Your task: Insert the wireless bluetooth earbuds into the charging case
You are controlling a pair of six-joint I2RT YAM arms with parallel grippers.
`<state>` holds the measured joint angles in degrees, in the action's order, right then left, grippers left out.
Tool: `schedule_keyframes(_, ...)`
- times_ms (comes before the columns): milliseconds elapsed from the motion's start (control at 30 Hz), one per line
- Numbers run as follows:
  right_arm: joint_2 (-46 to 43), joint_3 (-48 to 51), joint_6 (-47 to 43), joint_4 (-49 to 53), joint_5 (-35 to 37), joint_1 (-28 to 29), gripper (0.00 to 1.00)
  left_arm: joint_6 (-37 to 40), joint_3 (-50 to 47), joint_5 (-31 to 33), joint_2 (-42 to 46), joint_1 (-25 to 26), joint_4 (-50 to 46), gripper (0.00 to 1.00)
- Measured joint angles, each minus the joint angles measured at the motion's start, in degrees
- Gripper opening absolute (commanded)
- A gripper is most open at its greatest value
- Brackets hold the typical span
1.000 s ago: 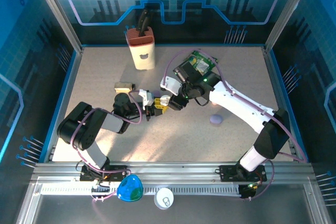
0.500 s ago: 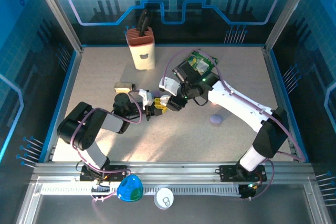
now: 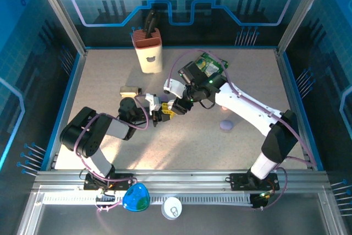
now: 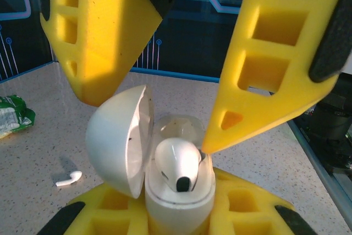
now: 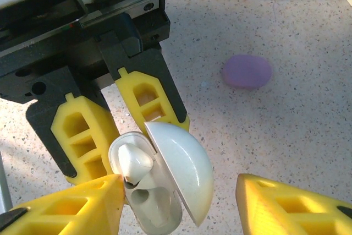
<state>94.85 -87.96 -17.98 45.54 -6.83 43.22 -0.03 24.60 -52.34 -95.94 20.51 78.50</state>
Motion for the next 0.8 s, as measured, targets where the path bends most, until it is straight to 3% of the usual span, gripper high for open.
schedule_keyframes(267, -0.26, 0.04, 0.50, -0.72, -1.18, -0.20, 0.58, 0.15, 0.00, 0.02, 0.00, 0.00, 0.26, 0.12)
schedule_keyframes(400, -4.37, 5.07, 3.17, -4.63, -4.11, -2.03, 0.58, 0.42, 0.00, 0.55, 0.00, -0.02, 0.24, 0.12)
schedule_keyframes(633, -16.48, 18.91, 15.21, -18.99, -8.50, -12.52, 0.58, 0.42, 0.00, 1.90, 0.00, -0.22, 0.26, 0.12)
schedule_keyframes(800, -12.57, 18.25, 24.92, -21.31, -5.20, -19.96, 0.57, 0.39, -0.02, 2.03, 0.00, -0.22, 0.26, 0.12)
